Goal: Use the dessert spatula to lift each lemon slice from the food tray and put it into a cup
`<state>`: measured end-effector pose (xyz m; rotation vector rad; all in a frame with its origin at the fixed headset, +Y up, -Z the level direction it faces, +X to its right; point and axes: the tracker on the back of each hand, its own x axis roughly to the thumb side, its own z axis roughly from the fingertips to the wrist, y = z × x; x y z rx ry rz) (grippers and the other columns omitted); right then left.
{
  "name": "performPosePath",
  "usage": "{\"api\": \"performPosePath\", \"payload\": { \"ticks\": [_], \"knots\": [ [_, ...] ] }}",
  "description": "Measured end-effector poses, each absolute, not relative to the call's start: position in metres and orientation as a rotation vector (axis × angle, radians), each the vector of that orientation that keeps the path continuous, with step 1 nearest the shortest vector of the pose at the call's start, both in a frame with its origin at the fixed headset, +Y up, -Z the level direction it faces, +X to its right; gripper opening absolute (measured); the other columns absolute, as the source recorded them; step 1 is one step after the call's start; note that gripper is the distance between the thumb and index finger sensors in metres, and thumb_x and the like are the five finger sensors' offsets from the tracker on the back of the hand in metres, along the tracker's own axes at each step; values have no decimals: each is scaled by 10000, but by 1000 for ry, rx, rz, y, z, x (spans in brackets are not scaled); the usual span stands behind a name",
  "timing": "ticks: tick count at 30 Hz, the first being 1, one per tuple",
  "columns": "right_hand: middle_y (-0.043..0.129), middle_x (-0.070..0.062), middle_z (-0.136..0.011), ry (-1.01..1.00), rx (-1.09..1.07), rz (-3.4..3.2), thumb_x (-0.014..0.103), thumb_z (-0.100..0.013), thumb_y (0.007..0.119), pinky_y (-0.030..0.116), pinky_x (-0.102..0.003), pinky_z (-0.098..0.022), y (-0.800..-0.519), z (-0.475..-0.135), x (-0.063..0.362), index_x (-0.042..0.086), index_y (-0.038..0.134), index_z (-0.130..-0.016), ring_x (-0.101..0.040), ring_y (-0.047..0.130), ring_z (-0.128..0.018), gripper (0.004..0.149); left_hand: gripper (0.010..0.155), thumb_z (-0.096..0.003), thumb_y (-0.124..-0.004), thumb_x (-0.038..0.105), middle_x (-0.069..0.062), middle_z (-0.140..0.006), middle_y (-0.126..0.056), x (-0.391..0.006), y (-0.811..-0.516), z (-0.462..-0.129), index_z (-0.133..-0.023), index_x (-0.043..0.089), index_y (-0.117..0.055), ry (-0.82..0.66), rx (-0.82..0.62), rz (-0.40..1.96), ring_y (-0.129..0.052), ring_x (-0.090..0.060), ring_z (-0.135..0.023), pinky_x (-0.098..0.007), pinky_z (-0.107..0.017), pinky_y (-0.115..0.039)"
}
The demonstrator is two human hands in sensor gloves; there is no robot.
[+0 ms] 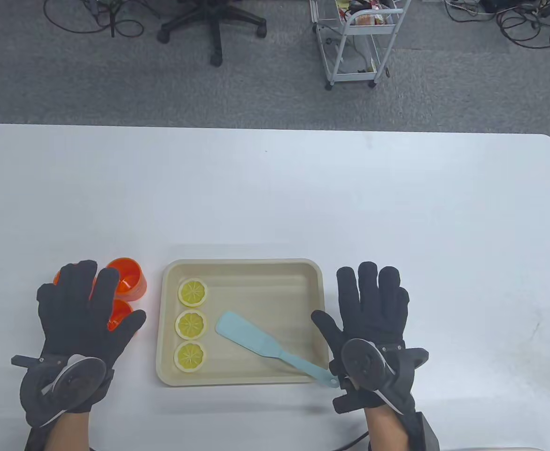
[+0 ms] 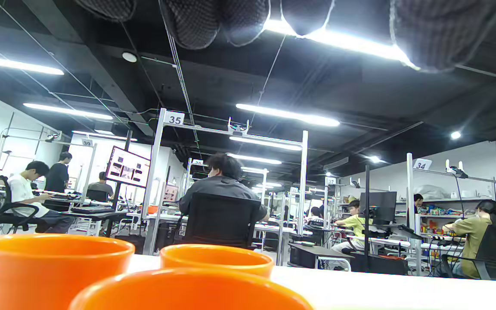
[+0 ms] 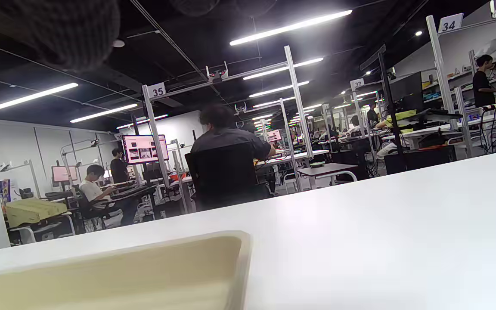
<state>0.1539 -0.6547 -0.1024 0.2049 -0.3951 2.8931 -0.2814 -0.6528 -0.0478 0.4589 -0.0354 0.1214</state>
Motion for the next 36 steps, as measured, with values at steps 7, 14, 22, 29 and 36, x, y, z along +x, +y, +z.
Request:
{"api": "performPosePath", "payload": {
  "ticks": [7,14,22,29,36],
  "knots": [
    [273,-78,-1265,-380,210,2893,626,-536,747,252,-682,-811,-654,-102,154,310,301,-1182,-454,172,-1179,846,884,-542,-735,726,-139,-1313,-357,-283,-650,-47,-1226,335,-333,-29,462,140,-439,-483,-1205,-781,-817,-381],
    [280,-76,-1265,-369,225,2904,624,-535,750,255,-681,-812,-656,-101,153,311,305,-1181,-451,177,-1181,844,886,-540,-736,727,-142,-1309,-372,-288,-647,-45,-1226,330,-341,-19,469,160,-452,-483,-1201,-782,-813,-388],
    [283,-76,-1264,-378,238,2910,624,-534,749,256,-681,-812,-656,-97,152,310,304,-1182,-450,180,-1181,846,887,-540,-736,727,-144,-1309,-379,-290,-647,-46,-1227,328,-341,-7,439,153,-456,-487,-1199,-783,-812,-390],
    [289,-71,-1264,-361,243,2911,622,-536,749,258,-679,-812,-659,-98,151,308,307,-1181,-448,182,-1181,843,905,-534,-746,726,-142,-1309,-386,-294,-648,-47,-1229,323,-330,2,406,166,-457,-486,-1200,-786,-811,-387],
    [297,-76,-1263,-338,236,2907,620,-536,746,260,-679,-812,-659,-99,153,307,309,-1180,-451,189,-1180,839,973,-518,-776,719,-131,-1308,-425,-305,-651,-52,-1238,289,-282,-16,261,186,-419,-499,-1209,-806,-809,-351]
  ]
}}
